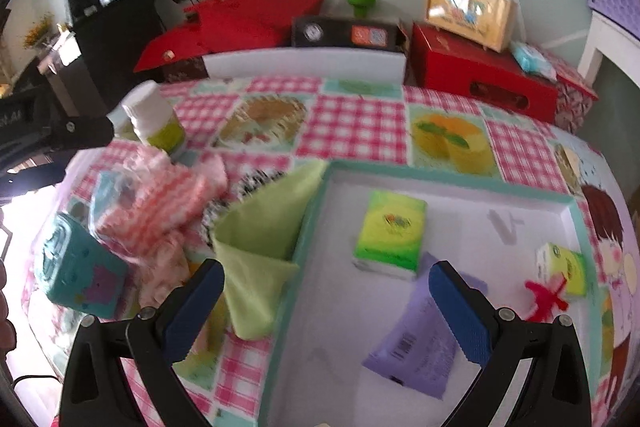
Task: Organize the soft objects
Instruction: 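Move both tools over the pile of soft items beside the tray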
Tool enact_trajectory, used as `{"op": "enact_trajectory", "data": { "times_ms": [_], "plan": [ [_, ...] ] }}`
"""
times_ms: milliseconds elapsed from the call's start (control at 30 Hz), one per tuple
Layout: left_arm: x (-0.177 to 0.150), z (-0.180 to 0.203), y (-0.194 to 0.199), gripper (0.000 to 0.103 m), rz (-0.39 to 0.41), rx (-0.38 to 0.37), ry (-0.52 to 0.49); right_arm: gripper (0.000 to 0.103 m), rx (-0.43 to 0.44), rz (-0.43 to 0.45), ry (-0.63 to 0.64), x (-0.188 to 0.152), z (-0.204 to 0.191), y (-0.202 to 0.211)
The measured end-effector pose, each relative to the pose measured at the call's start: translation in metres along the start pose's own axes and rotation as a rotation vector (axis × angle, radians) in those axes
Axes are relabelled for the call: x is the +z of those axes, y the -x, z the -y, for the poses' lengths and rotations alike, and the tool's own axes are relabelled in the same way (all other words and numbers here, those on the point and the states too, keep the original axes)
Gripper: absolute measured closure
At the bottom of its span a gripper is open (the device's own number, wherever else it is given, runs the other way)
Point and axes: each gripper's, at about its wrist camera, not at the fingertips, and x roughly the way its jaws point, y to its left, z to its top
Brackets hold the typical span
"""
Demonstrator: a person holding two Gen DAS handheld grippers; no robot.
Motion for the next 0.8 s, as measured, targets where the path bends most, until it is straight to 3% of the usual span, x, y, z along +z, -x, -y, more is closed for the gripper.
{"op": "enact_trajectory", "data": {
  "times_ms": [133, 233, 433, 800],
  "plan": [
    [0.004, -0.015, 0.009, 0.009, 0.051, 0.049, 0.004, 0.0, 0.053, 0.033, -0.015, 0.004, -0.006, 0.002],
    [0.006, -0.029, 0.009, 0.009, 0.055, 0.036, 0.035, 0.0, 0.087, 0.023, -0.014, 0.005, -0.011, -0.001],
    [0.007, -0.054, -0.004, 0.009, 0.002, 0.04, 0.1, 0.0, 0.073, -0.014, 0.032, 0.008, -0.023, -0.013],
    [0.005, -0.092, -0.017, 0.009, -0.071, 0.039, 0.215, 0.0, 0.176, -0.002, 0.069, 0.013, -0.048, -0.016]
  ]
}}
